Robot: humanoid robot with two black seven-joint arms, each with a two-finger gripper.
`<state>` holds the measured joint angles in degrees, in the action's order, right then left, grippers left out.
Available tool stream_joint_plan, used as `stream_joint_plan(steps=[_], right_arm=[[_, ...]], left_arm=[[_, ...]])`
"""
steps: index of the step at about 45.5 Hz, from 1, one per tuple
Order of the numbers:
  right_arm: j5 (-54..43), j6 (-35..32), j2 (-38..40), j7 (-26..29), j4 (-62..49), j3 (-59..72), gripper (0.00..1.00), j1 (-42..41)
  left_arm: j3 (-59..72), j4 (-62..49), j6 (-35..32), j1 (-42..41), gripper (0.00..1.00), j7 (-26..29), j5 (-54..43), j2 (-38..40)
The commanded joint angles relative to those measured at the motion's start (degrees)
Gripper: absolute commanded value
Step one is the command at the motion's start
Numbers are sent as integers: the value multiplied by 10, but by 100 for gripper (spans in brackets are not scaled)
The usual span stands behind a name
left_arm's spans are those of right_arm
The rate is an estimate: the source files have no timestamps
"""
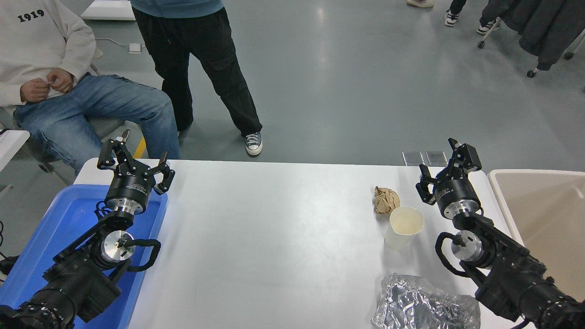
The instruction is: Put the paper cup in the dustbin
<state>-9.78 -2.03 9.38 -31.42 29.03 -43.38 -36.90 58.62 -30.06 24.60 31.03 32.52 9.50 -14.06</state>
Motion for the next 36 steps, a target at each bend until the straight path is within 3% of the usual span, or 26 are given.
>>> stream_joint_plan(steps=[1, 36], right_arm=[[-3, 6, -2, 0, -1, 18, 100, -7], [6, 21, 13, -6, -7, -14, 100, -2]], left_arm=[[0, 0, -1, 0, 100, -1, 0, 0], [0, 0, -1, 0, 100, 0, 0, 0]])
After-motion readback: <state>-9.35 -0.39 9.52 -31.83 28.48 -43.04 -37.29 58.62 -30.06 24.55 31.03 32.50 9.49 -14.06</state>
